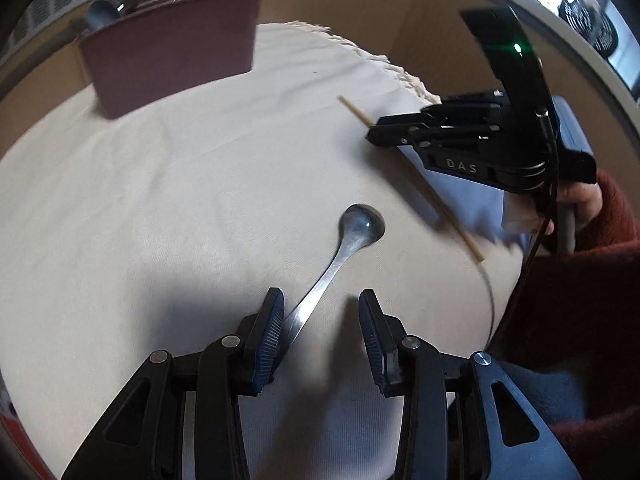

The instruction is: Organize utensils

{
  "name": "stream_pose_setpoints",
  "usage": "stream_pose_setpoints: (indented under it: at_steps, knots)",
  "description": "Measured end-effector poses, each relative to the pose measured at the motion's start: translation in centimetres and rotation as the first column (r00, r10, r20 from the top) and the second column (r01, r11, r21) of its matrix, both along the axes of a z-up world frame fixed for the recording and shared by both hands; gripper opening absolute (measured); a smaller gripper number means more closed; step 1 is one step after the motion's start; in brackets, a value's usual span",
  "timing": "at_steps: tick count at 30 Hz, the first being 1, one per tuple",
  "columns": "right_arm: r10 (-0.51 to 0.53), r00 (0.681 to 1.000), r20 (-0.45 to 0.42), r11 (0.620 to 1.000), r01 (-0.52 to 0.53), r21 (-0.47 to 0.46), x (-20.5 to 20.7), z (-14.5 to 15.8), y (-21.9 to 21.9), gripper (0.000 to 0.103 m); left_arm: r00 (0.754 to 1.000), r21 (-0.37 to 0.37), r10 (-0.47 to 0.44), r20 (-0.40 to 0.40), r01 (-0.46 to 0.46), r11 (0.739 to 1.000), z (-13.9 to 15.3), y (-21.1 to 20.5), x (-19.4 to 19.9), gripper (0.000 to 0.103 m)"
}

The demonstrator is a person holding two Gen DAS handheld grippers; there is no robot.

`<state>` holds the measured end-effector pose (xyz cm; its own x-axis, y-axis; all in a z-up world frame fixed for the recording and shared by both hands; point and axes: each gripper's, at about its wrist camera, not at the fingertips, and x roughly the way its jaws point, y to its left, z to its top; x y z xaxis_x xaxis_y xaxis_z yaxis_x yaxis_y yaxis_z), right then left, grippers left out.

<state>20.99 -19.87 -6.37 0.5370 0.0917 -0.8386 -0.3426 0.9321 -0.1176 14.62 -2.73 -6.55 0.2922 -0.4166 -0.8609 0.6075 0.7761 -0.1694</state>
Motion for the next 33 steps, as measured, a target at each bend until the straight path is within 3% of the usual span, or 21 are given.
stream_pose_setpoints:
  at_steps: [3, 10, 14, 16, 19, 22, 24, 29, 33]
  knots:
    - [0.004, 1.000, 0.008, 1.000, -0.004, -0.020, -0.2, 0.3, -0.1, 0.003, 0.999, 0.007, -0.038, 0.007, 0.038, 0.999, 0.2, -1.6, 1.0, 0.039]
    - [-0.050, 0.999, 0.021, 0.999, 0.050, 0.018, -1.4, 1.6, -3.1, 0.003, 0.994, 0.123, -0.103, 0.038, 0.098, 0.988, -0.2, -5.5, 3.5, 0.039]
    - [-0.058, 0.997, 0.051, 0.997, 0.055, 0.059, -2.0, 2.7, -4.1, 0.003, 0.995, 0.144, -0.097, 0.018, 0.094, 0.985, -0.1, -6.2, 4.3, 0.038]
    - [-0.058, 0.997, 0.056, 0.995, 0.053, 0.090, -2.0, 3.1, -4.5, 0.003, 0.998, 0.133, -0.068, 0.009, 0.066, 0.989, 0.0, -5.8, 4.8, 0.029]
    - [-0.059, 0.997, 0.044, 0.988, 0.052, 0.148, -1.6, 3.1, -5.1, 0.003, 1.000, 0.090, -0.013, -0.003, 0.013, 0.996, -0.1, -5.1, 5.3, 0.030]
    - [-0.063, 0.998, 0.018, 0.981, 0.058, 0.185, -1.1, 2.7, -5.6, 0.003, 0.997, 0.086, 0.064, 0.039, -0.067, 0.994, 0.2, -3.8, 5.5, 0.029]
    - [-0.067, 0.998, -0.008, 0.972, 0.067, 0.224, -0.8, 2.4, -6.0, 0.003, 0.988, 0.045, 0.145, 0.058, -0.148, 0.988, 0.8, -2.0, 5.9, 0.029]
    - [-0.071, 0.997, -0.015, 0.960, 0.073, 0.271, -0.6, 2.7, -6.5, 0.004, 0.947, -0.113, 0.317, 0.047, -0.310, 0.944, 2.2, 2.3, 6.8, 0.029]
    - [-0.054, 0.999, 0.002, 0.963, 0.051, 0.265, -0.4, 3.2, -5.8, 0.004, 0.920, -0.166, 0.390, 0.043, -0.379, 0.911, 2.8, 4.4, 6.5, 0.029]
